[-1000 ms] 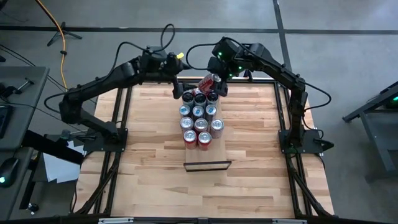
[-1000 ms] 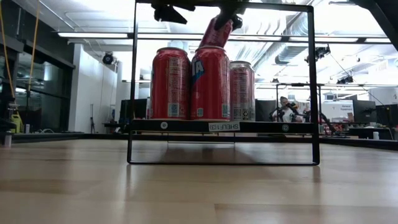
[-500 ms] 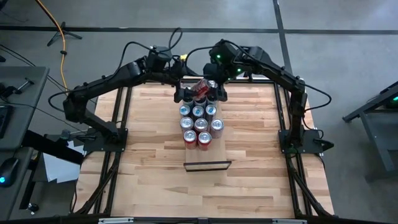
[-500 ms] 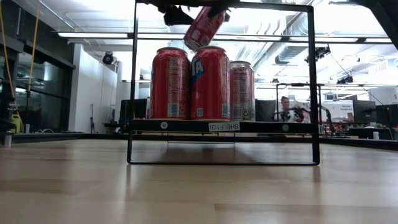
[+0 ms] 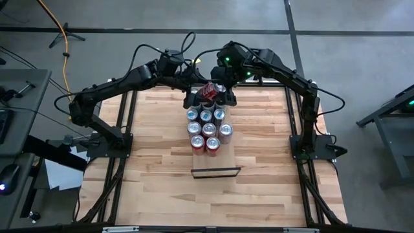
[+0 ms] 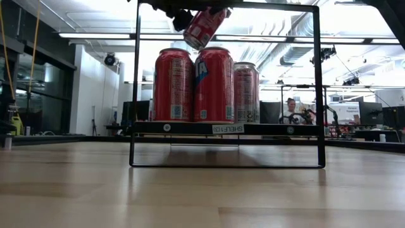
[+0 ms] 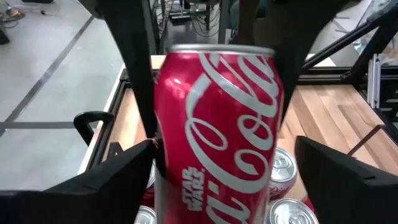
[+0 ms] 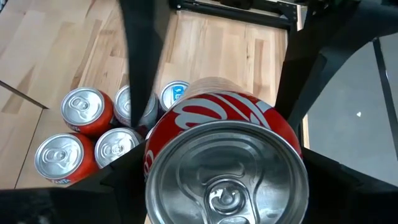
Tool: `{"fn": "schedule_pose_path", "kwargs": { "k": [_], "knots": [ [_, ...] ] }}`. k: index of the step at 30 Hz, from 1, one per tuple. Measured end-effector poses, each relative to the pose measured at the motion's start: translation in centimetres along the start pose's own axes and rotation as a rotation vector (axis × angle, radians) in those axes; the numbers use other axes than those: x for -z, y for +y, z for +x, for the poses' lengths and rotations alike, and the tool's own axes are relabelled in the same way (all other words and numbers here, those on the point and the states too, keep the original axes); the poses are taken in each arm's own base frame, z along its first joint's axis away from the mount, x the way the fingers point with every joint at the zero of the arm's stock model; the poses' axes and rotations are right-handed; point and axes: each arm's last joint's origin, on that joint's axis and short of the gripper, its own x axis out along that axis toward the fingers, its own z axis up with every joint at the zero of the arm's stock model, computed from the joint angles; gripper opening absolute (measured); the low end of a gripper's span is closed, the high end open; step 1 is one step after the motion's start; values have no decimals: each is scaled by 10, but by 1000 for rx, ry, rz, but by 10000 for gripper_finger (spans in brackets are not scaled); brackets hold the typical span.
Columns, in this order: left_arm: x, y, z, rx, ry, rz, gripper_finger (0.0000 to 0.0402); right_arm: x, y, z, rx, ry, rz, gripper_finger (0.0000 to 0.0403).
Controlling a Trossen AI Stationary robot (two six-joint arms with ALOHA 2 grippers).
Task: Place canned beverage on shelf
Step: Stack the red soda can on the top of the red soda can
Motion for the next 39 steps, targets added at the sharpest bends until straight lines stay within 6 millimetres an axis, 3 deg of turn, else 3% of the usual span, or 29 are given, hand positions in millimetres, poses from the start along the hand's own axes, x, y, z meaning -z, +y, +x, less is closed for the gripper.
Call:
{"fn": "schedule_pose_path", "kwargs": {
  "k": [11, 16, 23, 30, 34, 39],
  "knots": [
    [1, 2, 0, -14, 3, 41, 154, -1, 2, 0, -4, -6, -36, 285],
    [1, 3, -1, -18, 1, 51, 154, -2, 2, 1, 10, -7, -55, 286],
    [2, 4, 0, -28, 13, 62, 154, -3, 1, 1, 65, 5, -62, 386],
    [3, 8, -3, -89, 28, 89, 154, -2, -2, 0, 104, 20, -64, 367],
    [5, 17, -21, -180, 61, 101, 154, 0, -7, -12, 144, 11, -52, 367],
    [3, 30, -62, -273, 31, 68, 154, 6, -14, -37, 196, -22, -4, 368]
  ]
}}
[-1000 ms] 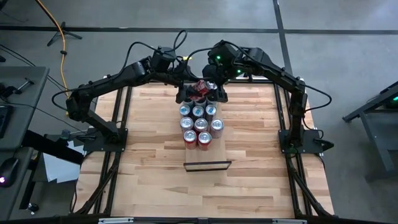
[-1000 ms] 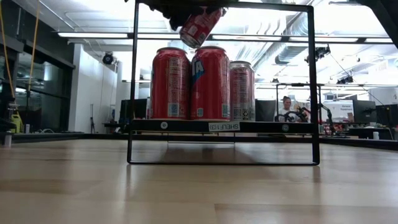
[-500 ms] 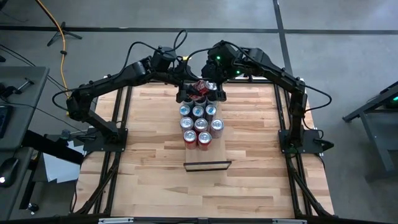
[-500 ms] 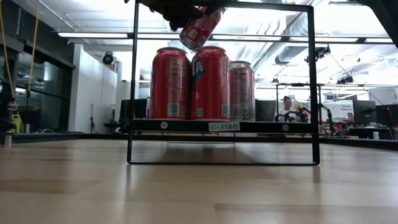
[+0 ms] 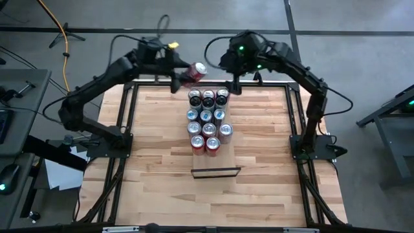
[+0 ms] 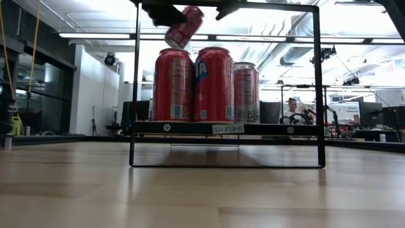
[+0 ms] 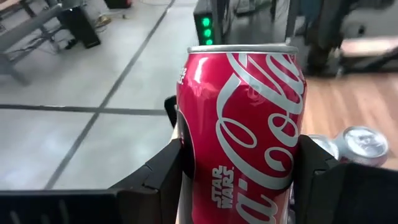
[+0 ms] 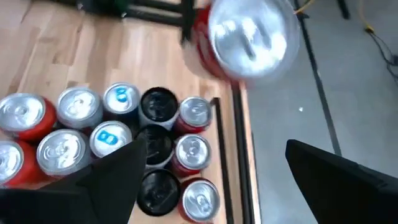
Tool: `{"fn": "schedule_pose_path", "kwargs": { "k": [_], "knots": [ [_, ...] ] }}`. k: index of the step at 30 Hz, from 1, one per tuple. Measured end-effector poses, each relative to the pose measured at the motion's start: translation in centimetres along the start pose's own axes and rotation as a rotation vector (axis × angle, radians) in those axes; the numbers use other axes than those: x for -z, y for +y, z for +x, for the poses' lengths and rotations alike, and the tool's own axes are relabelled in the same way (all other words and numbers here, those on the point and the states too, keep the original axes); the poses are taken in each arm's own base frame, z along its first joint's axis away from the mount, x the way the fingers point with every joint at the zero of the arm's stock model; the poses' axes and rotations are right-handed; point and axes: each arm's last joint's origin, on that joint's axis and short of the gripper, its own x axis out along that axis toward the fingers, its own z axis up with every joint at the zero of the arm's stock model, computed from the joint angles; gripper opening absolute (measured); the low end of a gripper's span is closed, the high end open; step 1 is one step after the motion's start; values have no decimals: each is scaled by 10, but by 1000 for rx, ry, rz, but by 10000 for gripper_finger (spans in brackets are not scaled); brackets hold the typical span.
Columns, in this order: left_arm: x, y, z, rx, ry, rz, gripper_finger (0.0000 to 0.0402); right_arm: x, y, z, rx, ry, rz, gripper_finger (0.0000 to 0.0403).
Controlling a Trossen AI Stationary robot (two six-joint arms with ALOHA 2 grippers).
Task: Place canned beverage on shelf
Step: Stack the red soda can on the top of the red soda can
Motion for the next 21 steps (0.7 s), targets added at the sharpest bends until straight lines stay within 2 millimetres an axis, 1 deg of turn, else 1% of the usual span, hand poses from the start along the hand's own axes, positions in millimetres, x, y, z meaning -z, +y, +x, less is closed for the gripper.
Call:
{"fn": "schedule_pose_path", "kwargs": {
  "k": [2, 4, 7, 12, 16, 19, 21],
  "knots": [
    [7, 8, -11, 27, -41, -53, 154, 2, -5, -11, 17, -22, 48, 368],
    [17, 12, -18, 69, -115, -108, 154, 5, -9, -21, 21, -44, 91, 368],
    [42, 11, -22, 61, -218, -157, 154, 8, -13, -31, 31, -59, 154, 369],
    [91, 2, -11, 29, -396, -232, 154, 9, -13, -39, 16, -78, 233, 369],
    [118, 3, -2, 7, -521, -280, 154, 8, -12, -39, -2, -84, 294, 369],
    [135, 9, 10, -6, -509, -330, 154, 8, -10, -39, -8, -85, 337, 369],
    [141, 13, 18, -7, -489, -344, 154, 7, -9, -39, -13, -85, 375, 369]
  ]
}}
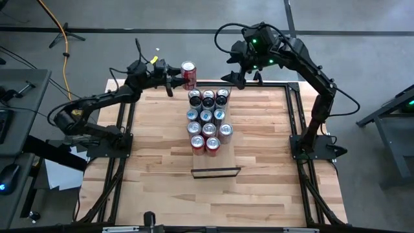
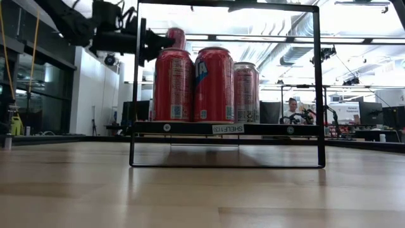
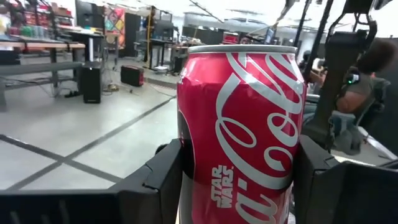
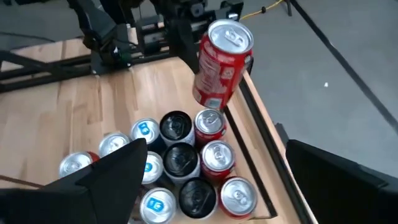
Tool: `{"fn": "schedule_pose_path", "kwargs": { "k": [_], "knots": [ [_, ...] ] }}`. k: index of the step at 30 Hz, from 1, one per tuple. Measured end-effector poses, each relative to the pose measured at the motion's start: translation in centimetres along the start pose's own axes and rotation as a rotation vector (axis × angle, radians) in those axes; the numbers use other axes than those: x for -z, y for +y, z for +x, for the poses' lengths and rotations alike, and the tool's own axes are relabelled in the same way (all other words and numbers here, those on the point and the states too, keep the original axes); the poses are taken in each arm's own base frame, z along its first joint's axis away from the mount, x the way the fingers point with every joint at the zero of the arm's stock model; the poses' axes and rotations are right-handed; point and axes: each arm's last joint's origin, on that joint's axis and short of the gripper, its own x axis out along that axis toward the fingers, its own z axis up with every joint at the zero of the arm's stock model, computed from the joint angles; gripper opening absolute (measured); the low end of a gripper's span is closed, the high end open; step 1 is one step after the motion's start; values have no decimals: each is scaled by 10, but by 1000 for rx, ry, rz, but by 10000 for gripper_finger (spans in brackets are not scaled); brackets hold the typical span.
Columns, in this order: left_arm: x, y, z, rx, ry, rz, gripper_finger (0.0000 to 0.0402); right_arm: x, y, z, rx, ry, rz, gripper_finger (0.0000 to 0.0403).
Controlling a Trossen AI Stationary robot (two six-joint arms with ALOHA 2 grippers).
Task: Place canned beverage on shelf
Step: Stack the red soda can on the top of the red soda can
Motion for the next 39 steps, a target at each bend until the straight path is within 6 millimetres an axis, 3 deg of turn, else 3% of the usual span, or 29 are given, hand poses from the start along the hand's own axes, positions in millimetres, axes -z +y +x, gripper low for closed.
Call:
{"fn": "schedule_pose_path", "kwargs": {
  "k": [9, 15, 39],
  "knots": [
    [18, 0, 15, 40, 33, -16, 154, 0, 4, 1, 47, 6, 67, 369],
    [19, 0, 18, -53, 25, 48, 154, -1, 9, 2, 42, 4, 82, 369],
    [30, -10, 28, -55, 67, 40, 141, -2, 12, 3, 69, 5, 101, 369]
  ]
}}
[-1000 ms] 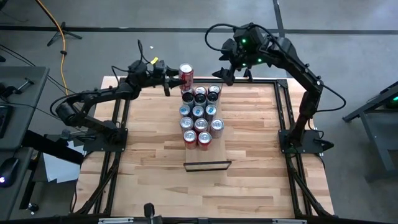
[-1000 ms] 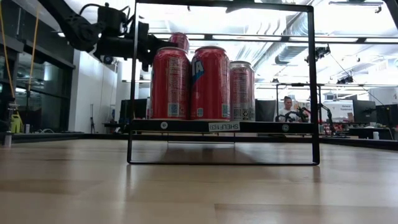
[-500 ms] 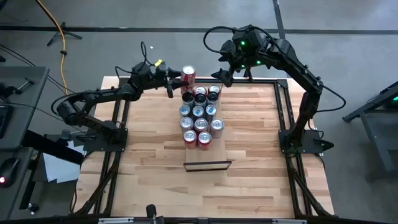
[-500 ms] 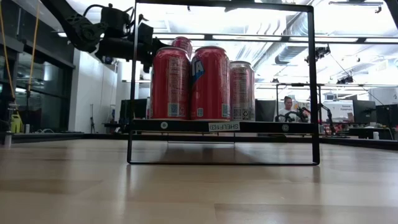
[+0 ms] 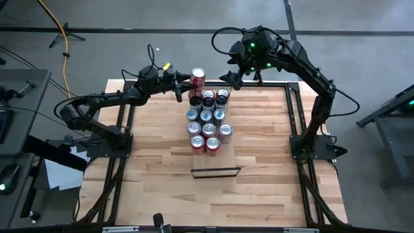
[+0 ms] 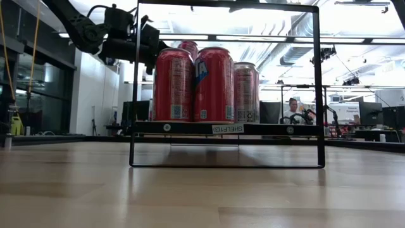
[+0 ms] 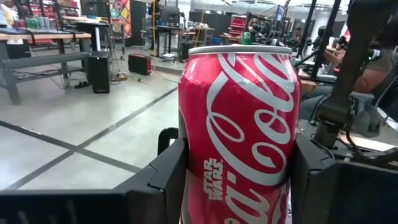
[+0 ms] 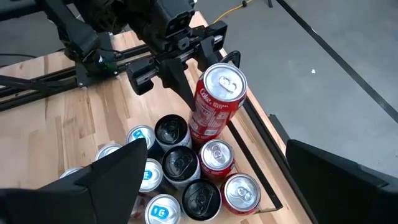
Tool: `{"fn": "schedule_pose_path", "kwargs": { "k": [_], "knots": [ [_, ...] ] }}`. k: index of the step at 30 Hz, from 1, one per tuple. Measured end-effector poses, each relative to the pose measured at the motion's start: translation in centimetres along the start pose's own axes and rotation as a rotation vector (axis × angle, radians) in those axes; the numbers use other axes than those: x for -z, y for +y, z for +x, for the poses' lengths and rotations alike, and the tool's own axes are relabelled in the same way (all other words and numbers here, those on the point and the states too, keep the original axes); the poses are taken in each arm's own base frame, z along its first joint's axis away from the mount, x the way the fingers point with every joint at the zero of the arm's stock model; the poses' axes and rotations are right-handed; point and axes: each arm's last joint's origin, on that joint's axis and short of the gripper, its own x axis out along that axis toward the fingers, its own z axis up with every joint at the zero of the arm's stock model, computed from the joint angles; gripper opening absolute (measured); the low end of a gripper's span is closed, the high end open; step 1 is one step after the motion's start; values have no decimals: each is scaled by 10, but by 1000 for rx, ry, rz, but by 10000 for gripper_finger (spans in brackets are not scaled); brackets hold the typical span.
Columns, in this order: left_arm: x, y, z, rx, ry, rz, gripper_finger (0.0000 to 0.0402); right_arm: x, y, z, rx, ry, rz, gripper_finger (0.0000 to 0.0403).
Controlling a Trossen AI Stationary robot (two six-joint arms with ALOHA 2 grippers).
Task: Place canned beverage on shelf
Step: Stack the red soda can on the top of the red soda can
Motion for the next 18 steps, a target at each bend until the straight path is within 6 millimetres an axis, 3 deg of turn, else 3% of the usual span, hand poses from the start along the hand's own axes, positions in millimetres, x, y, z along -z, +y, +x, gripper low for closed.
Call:
{"fn": "schedule_pose_path", "kwargs": {
  "k": [9, 18],
  "knots": [
    [0, 0, 0, 2, 4, 5, 173, 0, 0, 0, 0, 0, -4, 369],
    [2, -1, 0, 28, 26, 6, 158, -4, 0, 6, -2, -34, 54, 369]
  ]
}}
